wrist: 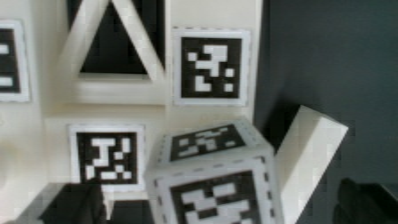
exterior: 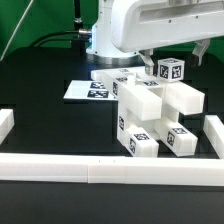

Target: Assemble chair

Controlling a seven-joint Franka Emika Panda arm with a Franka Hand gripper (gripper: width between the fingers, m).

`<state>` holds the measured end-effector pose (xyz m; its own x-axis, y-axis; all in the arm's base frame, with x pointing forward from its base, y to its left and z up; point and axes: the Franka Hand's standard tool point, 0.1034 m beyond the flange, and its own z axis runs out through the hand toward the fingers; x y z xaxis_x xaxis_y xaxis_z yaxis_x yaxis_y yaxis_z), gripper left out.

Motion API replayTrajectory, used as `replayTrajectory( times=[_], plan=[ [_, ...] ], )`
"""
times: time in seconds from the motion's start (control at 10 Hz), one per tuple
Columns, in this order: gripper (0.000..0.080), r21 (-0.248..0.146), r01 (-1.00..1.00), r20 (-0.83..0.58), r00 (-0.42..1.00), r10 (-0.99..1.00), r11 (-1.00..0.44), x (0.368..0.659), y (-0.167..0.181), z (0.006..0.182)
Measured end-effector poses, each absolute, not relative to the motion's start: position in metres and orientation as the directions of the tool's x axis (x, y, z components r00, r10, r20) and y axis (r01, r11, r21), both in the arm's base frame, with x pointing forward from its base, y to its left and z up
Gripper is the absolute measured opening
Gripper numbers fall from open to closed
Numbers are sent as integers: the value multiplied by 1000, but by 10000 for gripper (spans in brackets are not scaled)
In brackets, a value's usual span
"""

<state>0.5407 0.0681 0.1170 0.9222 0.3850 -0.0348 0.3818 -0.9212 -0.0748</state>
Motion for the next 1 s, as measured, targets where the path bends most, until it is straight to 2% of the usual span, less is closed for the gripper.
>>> replayTrajectory(
  times=[0.1, 0.2, 0.3, 0.4, 0.6, 1.0],
  plan=[
    [512, -75, 380, -36, 923, 383, -922, 541, 68, 117],
    [512, -75, 380, -36, 923, 383, -922, 541, 68, 116],
    [374, -75, 374, -36, 925, 377, -924, 541, 68, 116],
    [284, -74, 349, -38, 935, 353, -934, 541, 68, 116],
    [284, -74, 343, -38, 937, 347, -936, 541, 68, 116],
    [284, -54, -107, -40, 994, -105, -993, 540, 68, 116]
  ],
)
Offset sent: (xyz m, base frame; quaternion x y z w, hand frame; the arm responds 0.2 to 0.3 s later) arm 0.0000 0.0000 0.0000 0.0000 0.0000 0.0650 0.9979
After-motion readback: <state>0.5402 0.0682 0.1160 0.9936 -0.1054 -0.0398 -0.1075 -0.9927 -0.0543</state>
